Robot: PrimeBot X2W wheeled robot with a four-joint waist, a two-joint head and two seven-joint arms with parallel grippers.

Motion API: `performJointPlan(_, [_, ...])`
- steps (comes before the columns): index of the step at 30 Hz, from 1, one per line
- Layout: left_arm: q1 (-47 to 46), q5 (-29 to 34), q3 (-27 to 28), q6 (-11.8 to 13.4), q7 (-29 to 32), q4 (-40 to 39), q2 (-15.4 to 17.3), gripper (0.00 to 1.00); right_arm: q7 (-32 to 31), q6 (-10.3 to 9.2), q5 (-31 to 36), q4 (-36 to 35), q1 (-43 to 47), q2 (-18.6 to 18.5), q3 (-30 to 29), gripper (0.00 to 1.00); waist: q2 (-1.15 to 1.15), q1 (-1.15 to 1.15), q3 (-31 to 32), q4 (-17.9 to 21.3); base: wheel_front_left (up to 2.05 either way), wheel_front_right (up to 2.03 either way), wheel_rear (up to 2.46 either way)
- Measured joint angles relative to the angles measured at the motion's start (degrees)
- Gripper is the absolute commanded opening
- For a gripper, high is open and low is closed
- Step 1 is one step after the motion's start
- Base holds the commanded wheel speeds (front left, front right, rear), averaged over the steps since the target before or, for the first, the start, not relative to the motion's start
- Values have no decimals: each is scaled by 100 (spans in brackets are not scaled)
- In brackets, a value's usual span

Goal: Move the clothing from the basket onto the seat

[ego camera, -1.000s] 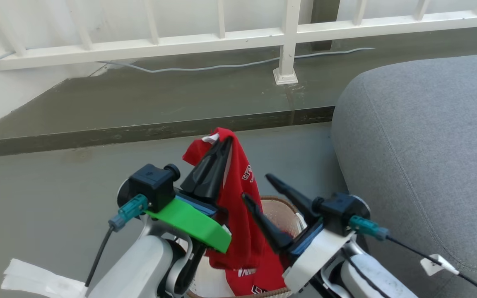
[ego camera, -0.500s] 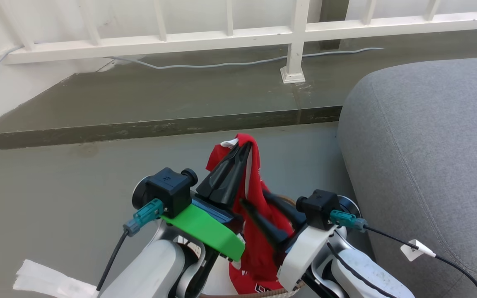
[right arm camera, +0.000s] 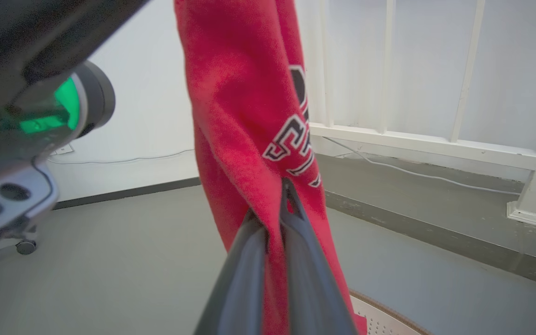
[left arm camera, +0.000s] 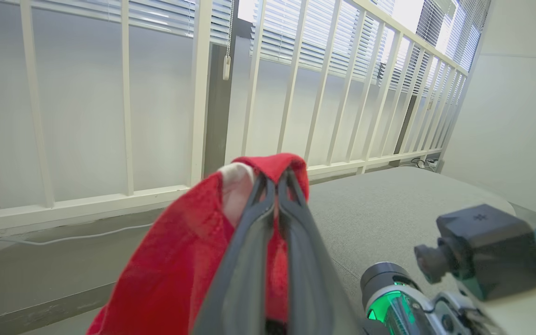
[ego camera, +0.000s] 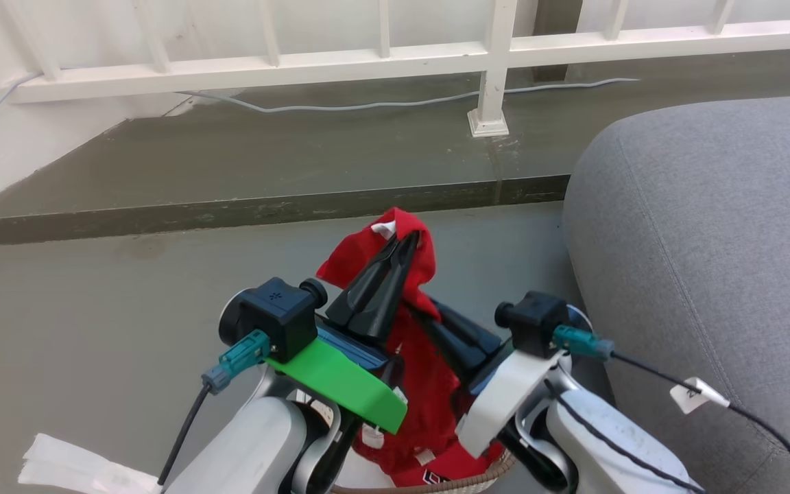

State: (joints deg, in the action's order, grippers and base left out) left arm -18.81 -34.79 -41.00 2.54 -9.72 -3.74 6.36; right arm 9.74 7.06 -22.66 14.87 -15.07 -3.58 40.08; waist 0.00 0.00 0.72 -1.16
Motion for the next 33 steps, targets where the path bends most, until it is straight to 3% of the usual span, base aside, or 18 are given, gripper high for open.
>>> performJointPlan(14, [1,187,-48,9,4,92,230,100,145,-65,-52,191,-333,-8,-491,0,0,0,-27,135,0,0,0])
performJointPlan(33, [243,519,-736,-51,371,148,477,100,268,-470,-211,370,-480,-512,-1389,0,0,0,-314,662,0,0,0])
